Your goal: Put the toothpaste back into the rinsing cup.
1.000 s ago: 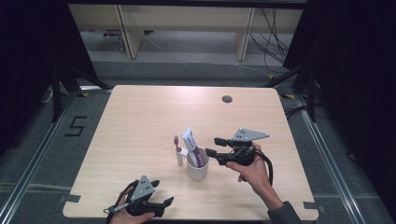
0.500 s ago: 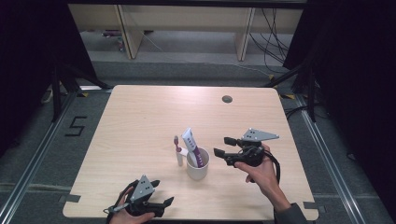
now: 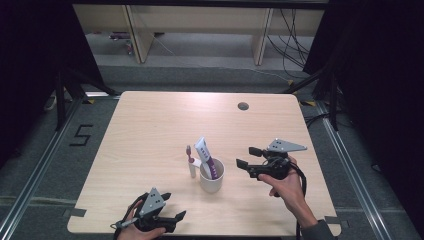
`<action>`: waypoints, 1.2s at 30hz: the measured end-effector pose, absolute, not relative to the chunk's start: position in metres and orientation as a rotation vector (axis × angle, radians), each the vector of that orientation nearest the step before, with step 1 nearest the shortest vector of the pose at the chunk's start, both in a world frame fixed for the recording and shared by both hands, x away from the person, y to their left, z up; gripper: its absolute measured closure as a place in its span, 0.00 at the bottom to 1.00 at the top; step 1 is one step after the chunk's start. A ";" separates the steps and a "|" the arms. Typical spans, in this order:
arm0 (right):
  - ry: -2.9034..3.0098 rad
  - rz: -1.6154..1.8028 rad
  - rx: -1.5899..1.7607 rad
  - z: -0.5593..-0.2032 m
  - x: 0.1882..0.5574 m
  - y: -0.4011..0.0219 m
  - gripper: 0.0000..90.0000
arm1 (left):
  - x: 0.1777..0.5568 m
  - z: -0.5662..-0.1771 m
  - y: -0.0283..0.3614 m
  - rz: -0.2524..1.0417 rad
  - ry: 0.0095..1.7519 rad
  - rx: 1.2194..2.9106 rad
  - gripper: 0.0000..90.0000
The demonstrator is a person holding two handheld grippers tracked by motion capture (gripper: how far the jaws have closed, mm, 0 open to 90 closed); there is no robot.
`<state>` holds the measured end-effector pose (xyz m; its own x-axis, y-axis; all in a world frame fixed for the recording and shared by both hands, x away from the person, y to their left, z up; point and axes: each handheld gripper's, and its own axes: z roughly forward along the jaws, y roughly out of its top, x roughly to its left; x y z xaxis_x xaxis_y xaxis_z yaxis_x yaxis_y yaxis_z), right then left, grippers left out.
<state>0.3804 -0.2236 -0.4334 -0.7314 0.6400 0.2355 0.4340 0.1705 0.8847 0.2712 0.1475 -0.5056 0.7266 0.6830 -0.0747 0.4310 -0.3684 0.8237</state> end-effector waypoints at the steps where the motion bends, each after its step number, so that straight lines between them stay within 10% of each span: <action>1: 2.241 1.588 1.047 -0.434 0.380 -0.228 0.30 | 0.271 -0.506 0.148 0.350 0.850 2.016 0.25; 36: 2.199 1.564 1.191 -0.448 0.357 -0.278 0.28 | 0.273 -0.507 0.148 0.355 0.865 2.024 0.25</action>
